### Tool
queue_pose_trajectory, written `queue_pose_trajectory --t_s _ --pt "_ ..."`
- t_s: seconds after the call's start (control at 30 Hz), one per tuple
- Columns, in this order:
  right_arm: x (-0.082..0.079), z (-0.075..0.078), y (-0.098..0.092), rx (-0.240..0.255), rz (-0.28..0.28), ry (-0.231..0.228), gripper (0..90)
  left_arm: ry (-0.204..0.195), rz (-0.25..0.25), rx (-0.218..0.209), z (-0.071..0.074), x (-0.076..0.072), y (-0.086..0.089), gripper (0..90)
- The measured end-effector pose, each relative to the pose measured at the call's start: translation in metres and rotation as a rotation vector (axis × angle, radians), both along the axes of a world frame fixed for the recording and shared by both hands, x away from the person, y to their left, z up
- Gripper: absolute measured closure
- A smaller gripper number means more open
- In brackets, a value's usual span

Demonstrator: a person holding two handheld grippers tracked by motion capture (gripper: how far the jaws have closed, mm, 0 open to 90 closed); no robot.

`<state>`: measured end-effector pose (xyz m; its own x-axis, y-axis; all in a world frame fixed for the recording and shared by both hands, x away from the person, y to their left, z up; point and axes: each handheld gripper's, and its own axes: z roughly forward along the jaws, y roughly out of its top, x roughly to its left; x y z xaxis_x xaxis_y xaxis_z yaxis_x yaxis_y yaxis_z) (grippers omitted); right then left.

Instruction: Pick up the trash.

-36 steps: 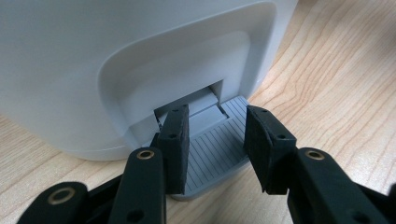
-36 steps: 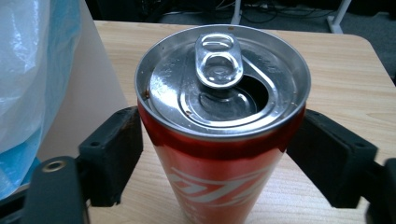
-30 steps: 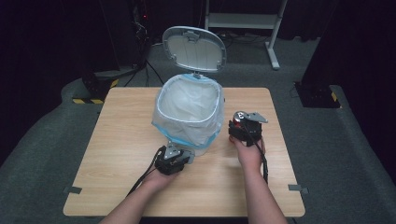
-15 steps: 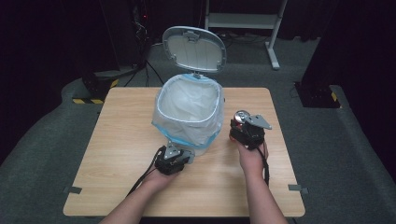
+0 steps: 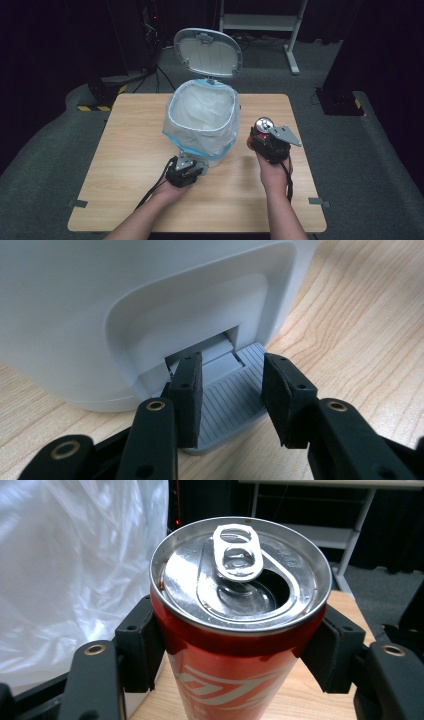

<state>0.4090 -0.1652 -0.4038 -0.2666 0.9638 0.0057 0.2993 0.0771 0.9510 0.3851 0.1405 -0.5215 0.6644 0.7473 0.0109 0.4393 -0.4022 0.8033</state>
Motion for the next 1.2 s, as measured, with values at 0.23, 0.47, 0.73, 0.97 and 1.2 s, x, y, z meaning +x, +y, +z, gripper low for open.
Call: queue_pose_trajectory --t_s 0.23,0.47,0.73,0.97,1.2 --pt "-0.015 0.009 -0.002 0.004 0.005 -0.043 33.5 -0.001 0.0 -0.001 0.0 0.0 0.0 60.1" --pt "-0.025 0.021 0.005 -0.025 0.011 -0.096 33.5 -0.001 0.0 0.001 0.0 0.0 0.0 60.1" --pt "-0.033 0.039 0.008 -0.02 0.005 -0.162 33.6 -0.001 -0.001 0.0 0.0 0.0 0.0 60.1" --pt "-0.034 0.05 0.006 -0.005 0.003 -0.19 33.5 -0.001 -0.001 0.0 0.0 0.0 0.0 60.1" --pt "-0.034 0.058 0.006 0.006 -0.003 -0.214 33.6 -0.002 -0.001 -0.001 0.0 0.0 0.0 60.1"
